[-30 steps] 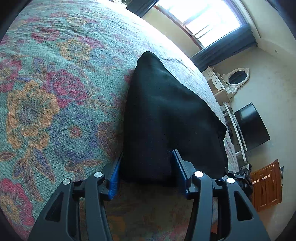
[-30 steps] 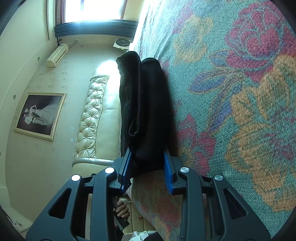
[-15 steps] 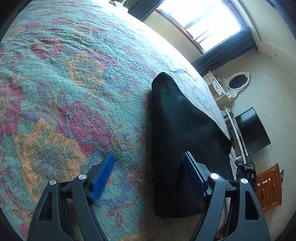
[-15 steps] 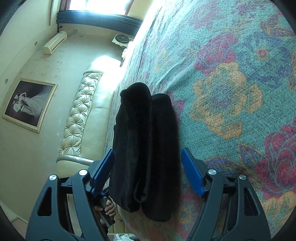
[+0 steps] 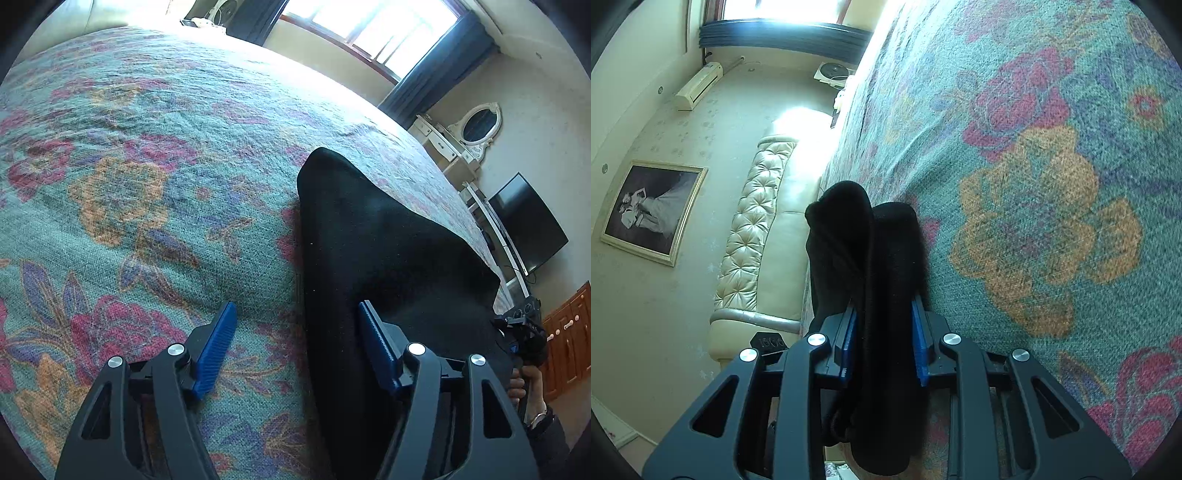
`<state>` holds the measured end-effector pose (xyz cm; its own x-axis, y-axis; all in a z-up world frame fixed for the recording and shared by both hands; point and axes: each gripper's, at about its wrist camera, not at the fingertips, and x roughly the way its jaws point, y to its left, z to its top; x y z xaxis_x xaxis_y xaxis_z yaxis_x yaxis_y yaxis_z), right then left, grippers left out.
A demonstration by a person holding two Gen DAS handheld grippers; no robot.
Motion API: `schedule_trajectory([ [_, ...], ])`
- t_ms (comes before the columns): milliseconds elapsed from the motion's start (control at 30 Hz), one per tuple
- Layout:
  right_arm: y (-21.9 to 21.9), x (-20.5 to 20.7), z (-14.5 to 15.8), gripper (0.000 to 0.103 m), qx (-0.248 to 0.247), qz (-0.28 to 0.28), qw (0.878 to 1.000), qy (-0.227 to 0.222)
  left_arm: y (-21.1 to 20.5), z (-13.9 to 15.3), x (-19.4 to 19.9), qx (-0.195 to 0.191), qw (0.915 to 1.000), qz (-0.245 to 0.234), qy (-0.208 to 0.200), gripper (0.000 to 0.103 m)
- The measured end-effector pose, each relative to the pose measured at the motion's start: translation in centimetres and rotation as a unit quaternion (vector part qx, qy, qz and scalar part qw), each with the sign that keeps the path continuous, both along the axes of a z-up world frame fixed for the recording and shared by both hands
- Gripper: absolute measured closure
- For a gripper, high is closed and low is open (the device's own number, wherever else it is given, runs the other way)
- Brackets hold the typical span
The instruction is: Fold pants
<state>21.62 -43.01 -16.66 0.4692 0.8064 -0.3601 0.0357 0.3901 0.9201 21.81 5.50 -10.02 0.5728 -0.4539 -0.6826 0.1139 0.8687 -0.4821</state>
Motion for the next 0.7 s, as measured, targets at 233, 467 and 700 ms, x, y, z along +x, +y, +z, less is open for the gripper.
schedule_trajectory([
  [233, -3.1, -3.2, 0.0, 0.067, 0.027, -0.043, 0.999, 0.005, 0.5, 0.2, -0.4, -0.005, 0.9998, 0.014, -0.01, 0.033],
  [467, -4.0, -8.0, 0.3, 0.057, 0.042, -0.066, 0.997, 0.004, 0.6, 0.7, -2.5, 0.0, 0.9991, 0.042, -0.011, 0.025],
  [700, -2.7, -11.0, 1.0, 0.045, 0.038, -0.072, 0.997, -0.003, 1.0, 1.0, -5.3, -0.009, 0.998, 0.063, -0.004, 0.024],
])
